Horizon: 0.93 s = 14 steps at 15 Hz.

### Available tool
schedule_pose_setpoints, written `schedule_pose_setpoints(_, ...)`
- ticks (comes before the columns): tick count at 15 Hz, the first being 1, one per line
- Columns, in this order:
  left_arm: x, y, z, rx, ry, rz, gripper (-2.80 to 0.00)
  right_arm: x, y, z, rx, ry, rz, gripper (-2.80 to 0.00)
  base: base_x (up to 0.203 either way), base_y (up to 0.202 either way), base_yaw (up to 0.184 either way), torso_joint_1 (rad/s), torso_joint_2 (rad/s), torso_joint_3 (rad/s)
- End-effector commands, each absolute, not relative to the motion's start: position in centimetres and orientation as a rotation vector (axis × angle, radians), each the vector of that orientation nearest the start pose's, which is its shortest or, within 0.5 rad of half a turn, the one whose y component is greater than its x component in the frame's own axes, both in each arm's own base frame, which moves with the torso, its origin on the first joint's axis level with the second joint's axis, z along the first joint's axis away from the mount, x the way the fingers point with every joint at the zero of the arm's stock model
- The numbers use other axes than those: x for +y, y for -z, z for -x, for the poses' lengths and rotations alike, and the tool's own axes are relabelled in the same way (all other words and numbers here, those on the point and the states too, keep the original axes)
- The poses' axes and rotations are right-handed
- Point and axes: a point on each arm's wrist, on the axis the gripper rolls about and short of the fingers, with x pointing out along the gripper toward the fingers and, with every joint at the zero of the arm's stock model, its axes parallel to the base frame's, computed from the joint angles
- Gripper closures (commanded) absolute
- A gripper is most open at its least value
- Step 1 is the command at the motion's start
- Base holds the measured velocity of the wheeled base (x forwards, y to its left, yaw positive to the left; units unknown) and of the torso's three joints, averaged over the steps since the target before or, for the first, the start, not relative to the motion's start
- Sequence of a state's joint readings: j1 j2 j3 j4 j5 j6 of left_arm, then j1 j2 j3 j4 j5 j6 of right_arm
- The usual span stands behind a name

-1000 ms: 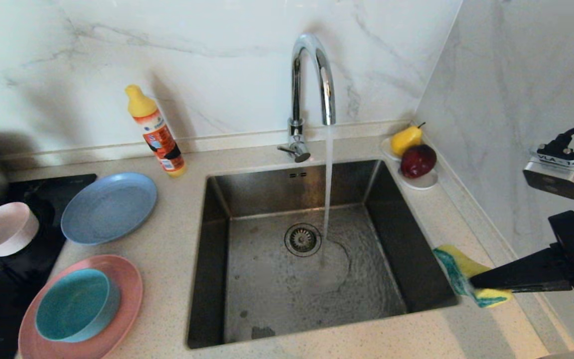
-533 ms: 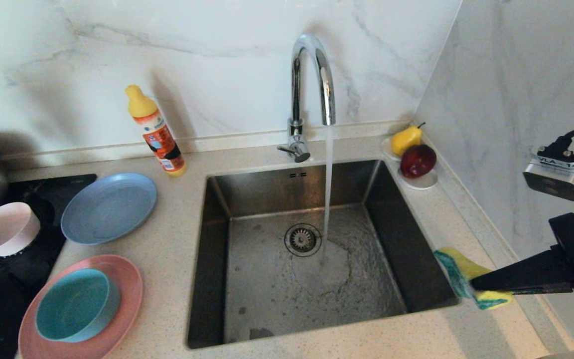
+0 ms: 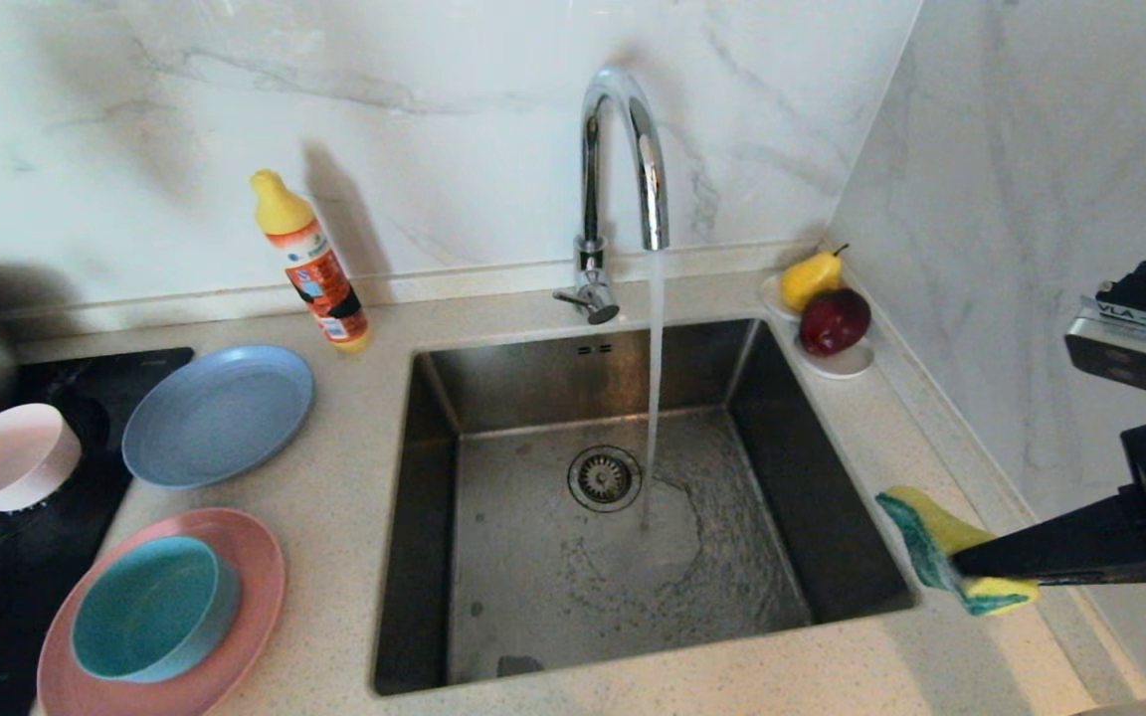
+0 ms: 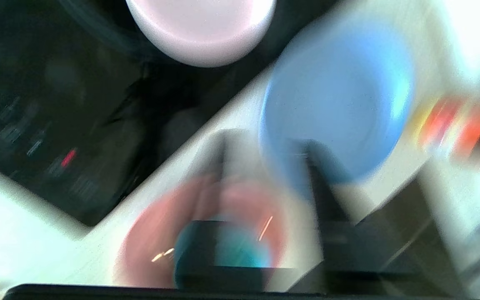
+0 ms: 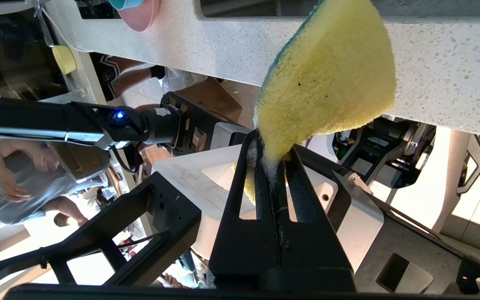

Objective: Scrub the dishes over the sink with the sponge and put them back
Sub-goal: Place the bowl on the table, then wash the bowl

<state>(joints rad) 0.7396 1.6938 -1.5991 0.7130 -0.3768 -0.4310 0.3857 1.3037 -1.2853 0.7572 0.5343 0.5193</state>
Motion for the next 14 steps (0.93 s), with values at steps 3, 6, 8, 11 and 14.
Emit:
schedule_pose_setpoints(3,14.5,-26.3,-18.6,0.879,-0.348,0.659,0.0,7.3,-29.1,-15.0,1.016,-0.642,-0.518,0.0,0.0,0.0,0.0,0.0,0.0,0.0)
schedule_pose_setpoints(6,11.7,-23.2,-16.8,1.025,-0.251,0.592,0.0,7.3,-29.2,-15.0,1.013,-0.642,-0.52,0.0,0.0,0.0,0.0,0.0,0.0,0.0)
schedule_pose_setpoints(8,10.6,-21.5,-16.2,1.084,-0.208,0.573,0.0,7.3,-29.1,-14.9,1.016,-0.641,-0.52,0.0,0.0,0.0,0.0,0.0,0.0,0.0)
schedule_pose_setpoints(11,9.8,-19.5,-16.1,1.117,-0.207,0.533,-2.8,7.3,-29.0,-15.0,1.019,-0.638,-0.519,0.0,0.0,0.0,0.0,0.0,0.0,0.0)
schedule_pose_setpoints(14,10.0,-18.8,-16.7,1.093,-0.232,0.519,-2.8,7.3,-28.9,-14.9,1.021,-0.638,-0.518,0.0,0.0,0.0,0.0,0.0,0.0,0.0)
